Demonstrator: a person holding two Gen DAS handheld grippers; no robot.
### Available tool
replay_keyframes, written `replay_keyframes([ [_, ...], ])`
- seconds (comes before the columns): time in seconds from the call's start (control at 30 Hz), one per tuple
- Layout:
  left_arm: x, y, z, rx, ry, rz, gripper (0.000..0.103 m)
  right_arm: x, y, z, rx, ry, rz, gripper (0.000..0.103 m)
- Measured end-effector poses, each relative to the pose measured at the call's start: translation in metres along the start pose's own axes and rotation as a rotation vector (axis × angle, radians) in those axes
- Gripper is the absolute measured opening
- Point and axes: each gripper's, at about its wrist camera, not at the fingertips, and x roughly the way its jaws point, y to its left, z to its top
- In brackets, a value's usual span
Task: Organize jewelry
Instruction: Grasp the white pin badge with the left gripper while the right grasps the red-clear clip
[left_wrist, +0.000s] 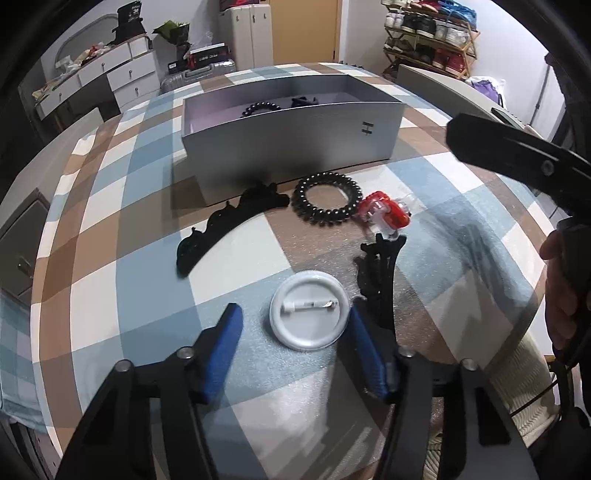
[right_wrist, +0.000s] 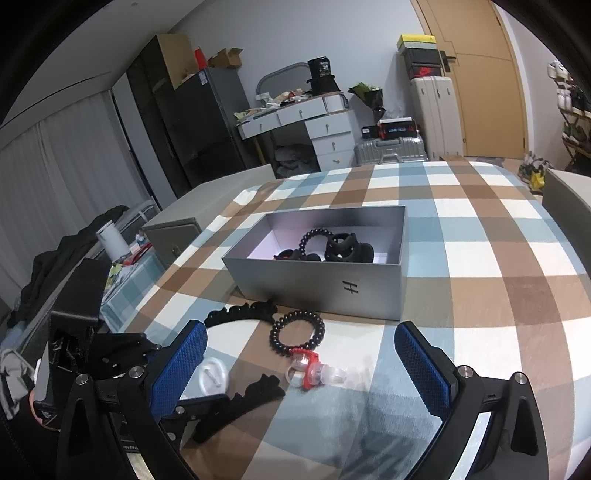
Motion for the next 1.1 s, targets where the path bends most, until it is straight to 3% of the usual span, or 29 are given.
replay_keyframes([
  [0.1, -0.001, -0.002, 0.0, 0.012, -0.01, -0.009, 0.035, 0.0, 0.001, -0.001, 0.001, 0.002, 0.001, 0.103],
  [0.37, 0.001, -0.002, 0.004, 0.009, -0.002, -0.011, 0.034, -0.001, -0.001, -0.004, 0.006, 0.007, -0.008, 0.103],
  [0.53, 0.001, 0.0, 0.004, -0.007, -0.01, -0.008, 0.034, 0.005, -0.002, -0.007, 0.009, 0.054, -0.009, 0.103],
  [0.77, -0.003, 0.02, 0.0, -0.117, -0.045, -0.015, 0.029, 0.013, -0.003, -0.015, 0.022, 0.102, -0.001, 0.102],
  [0.83, -0.003, 0.026, -0.001, -0.149, -0.051, -0.02, 0.021, 0.017, -0.004, -0.016, 0.032, 0.119, -0.005, 0.102],
  [1.1, -0.006, 0.03, -0.004, -0.183, -0.076, -0.053, 0.018, 0.037, -0.007, -0.02, 0.066, 0.195, -0.019, 0.09],
])
